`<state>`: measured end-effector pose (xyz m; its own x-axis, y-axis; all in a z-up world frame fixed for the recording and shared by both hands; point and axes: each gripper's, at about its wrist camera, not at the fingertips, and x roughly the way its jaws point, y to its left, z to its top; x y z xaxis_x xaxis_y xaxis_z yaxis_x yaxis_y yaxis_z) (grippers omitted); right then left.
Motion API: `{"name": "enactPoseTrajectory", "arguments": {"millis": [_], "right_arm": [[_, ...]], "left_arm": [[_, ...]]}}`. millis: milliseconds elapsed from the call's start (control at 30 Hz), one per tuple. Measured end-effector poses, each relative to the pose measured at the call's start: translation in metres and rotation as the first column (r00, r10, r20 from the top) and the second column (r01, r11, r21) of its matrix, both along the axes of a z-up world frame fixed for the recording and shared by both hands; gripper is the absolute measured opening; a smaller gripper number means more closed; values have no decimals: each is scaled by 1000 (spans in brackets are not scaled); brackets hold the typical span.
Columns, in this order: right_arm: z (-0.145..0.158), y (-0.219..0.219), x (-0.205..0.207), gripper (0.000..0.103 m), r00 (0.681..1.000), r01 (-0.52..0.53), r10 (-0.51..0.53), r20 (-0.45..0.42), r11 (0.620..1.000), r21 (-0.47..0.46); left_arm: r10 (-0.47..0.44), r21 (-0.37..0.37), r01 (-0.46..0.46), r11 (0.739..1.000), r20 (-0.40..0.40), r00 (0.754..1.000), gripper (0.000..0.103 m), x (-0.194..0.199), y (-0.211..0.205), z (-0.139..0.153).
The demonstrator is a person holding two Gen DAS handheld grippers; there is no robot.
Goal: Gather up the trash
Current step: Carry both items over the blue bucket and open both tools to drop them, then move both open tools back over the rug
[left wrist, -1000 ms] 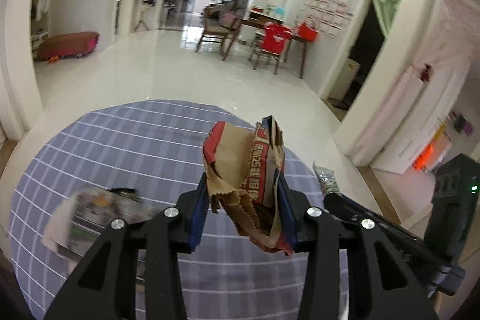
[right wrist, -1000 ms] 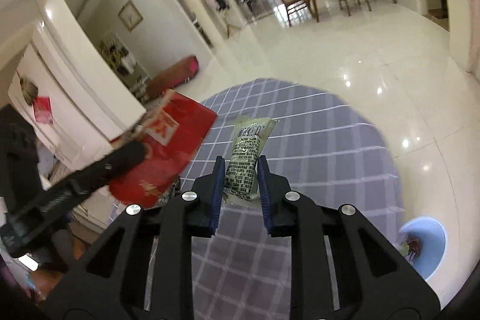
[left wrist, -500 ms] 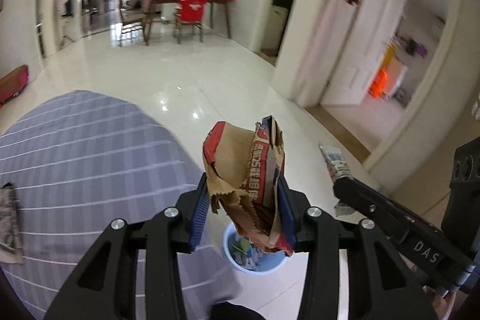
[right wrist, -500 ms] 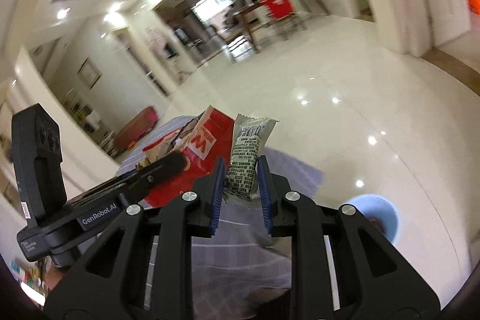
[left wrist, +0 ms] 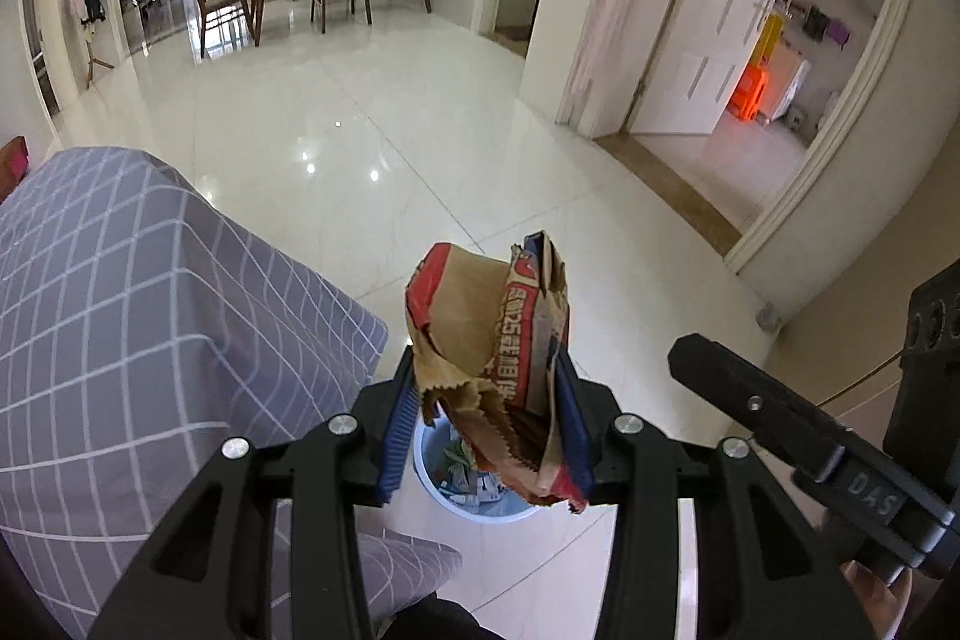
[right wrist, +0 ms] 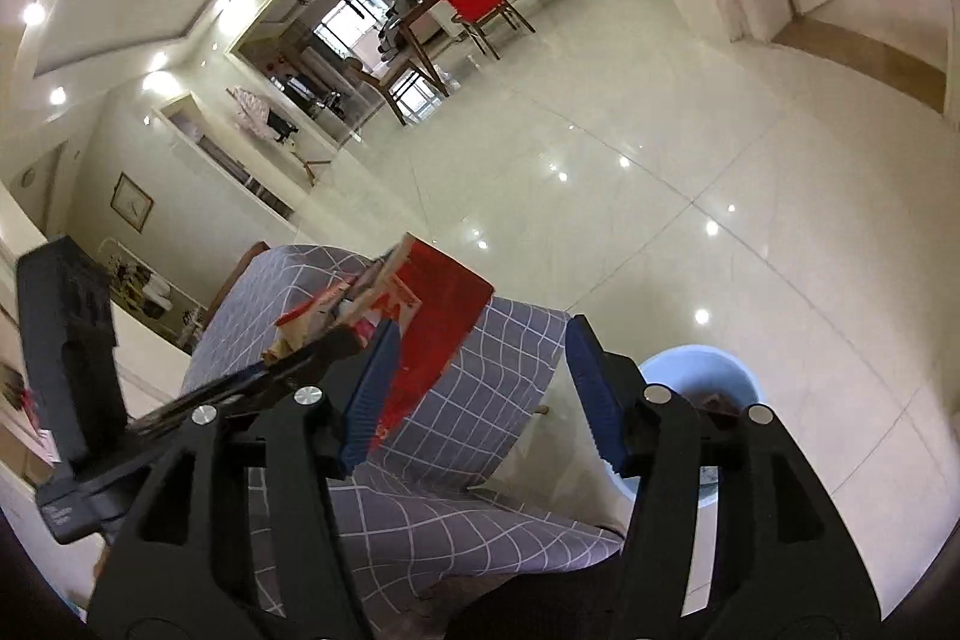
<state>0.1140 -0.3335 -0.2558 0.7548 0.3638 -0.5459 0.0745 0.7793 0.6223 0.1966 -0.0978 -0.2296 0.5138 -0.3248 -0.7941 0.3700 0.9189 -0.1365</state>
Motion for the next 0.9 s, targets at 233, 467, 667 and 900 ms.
{"name": "enactPoseTrajectory", "arguments": {"millis": [233,467,667,900], "right_arm": [[1,-4,-18,60,999,47,-47,7,998,-41],[8,-9,-26,65,995,95,-93,30,992,-77],[13,-18,-37,70,987,154,-150,57,986,-57],[14,-26,-51,72,979,194,-190,74,980,-46]], "left_arm": [[-20,13,20,1000,-41,999,41,7,-13,-18],[-42,17,43,999,-46,998,42,12,-24,-20],[-71,6,72,997,-45,996,47,14,-27,-20],[-78,2,78,997,-21,997,88,20,-32,-15]]}}
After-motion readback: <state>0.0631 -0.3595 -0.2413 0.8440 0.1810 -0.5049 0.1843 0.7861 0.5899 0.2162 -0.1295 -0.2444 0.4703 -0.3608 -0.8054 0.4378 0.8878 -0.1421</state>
